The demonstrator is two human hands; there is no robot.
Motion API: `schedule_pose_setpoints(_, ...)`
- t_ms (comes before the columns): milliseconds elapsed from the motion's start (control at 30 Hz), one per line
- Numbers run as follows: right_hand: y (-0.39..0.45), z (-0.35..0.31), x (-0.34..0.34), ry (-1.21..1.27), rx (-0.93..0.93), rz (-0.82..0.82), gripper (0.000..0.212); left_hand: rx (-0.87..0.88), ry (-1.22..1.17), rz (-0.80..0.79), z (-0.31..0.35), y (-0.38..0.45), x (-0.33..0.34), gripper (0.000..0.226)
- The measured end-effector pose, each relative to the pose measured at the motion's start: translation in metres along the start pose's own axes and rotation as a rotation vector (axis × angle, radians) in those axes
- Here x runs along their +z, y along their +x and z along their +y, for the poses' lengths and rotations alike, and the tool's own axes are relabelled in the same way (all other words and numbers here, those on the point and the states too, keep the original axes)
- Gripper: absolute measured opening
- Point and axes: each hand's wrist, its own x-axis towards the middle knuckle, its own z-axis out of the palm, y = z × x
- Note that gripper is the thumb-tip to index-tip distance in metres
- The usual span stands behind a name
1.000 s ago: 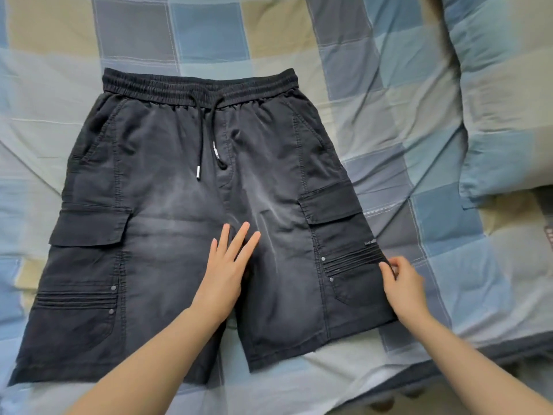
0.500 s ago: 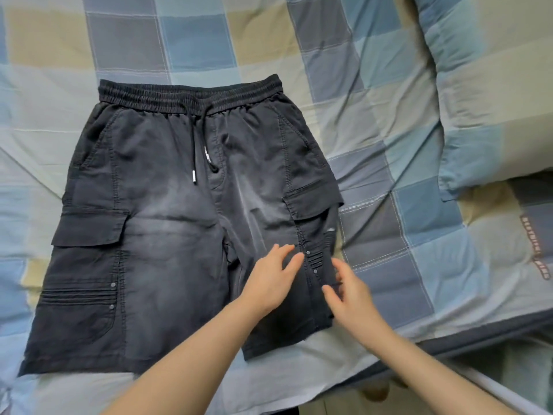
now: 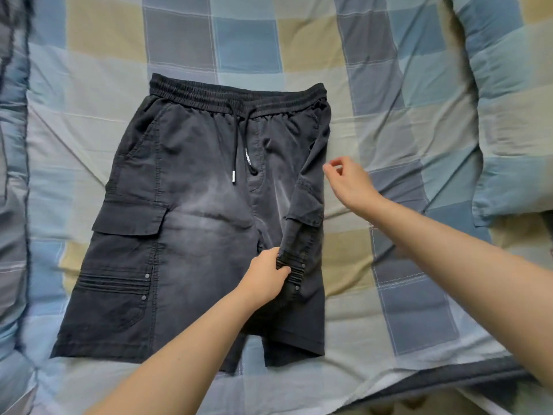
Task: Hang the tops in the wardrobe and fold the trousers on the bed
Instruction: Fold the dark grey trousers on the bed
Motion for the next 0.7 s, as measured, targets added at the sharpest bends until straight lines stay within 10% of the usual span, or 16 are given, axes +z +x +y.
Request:
schedule_pose_setpoints(167, 0.072, -0.037, 0.020, 0.256, 0.297, 0.014, 0.053, 0.034, -0.058, -0.119, -0.012, -0.009, -0.009, 0.027)
schedule_pose_setpoints(400, 0.106, -0.065, 0.038, 0.017, 0.260, 0.221, 0.017, 0.090, -0.232, -0.311, -0.032, -0.040, -0.056, 0.025)
schedule_pose_setpoints(700, 0.082, -0.199, 0.104, 0.077, -0.032, 0.196, 0.020, -0.124, -0.228, 0.008, -0.148, -0.112, -0.178, 0.025)
